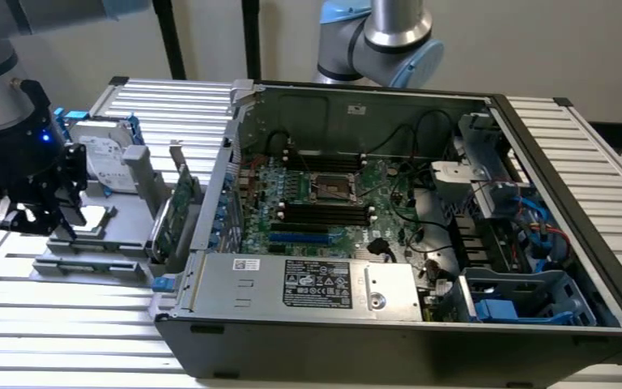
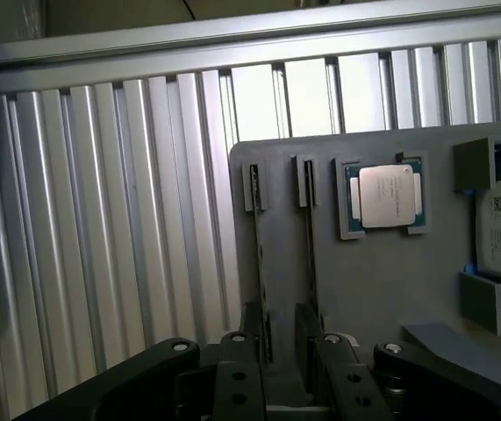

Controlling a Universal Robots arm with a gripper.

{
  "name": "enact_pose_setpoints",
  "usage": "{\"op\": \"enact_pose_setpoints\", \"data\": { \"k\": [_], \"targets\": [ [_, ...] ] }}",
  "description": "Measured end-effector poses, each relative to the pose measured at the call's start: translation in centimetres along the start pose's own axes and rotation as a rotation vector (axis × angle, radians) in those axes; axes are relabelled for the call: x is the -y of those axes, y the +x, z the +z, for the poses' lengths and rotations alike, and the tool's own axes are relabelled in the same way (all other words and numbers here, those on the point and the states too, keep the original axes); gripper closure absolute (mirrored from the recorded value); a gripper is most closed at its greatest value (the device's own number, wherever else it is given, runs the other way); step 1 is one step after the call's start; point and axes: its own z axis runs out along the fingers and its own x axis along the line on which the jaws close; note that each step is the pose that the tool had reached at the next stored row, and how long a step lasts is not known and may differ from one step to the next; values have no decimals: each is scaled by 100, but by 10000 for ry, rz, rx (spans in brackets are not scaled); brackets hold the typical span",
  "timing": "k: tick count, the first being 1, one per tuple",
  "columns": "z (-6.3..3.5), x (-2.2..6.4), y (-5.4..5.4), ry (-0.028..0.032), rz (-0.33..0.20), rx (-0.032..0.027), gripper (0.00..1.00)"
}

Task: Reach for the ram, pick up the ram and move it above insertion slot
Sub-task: 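Pick up the ram and move it above insertion slot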

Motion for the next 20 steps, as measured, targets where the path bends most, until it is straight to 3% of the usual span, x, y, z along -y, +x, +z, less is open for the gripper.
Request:
{"op": "enact_pose_setpoints", "data": {
  "k": [20],
  "targets": [
    [364,21,59,3,-613,-22,69]
  ]
}}
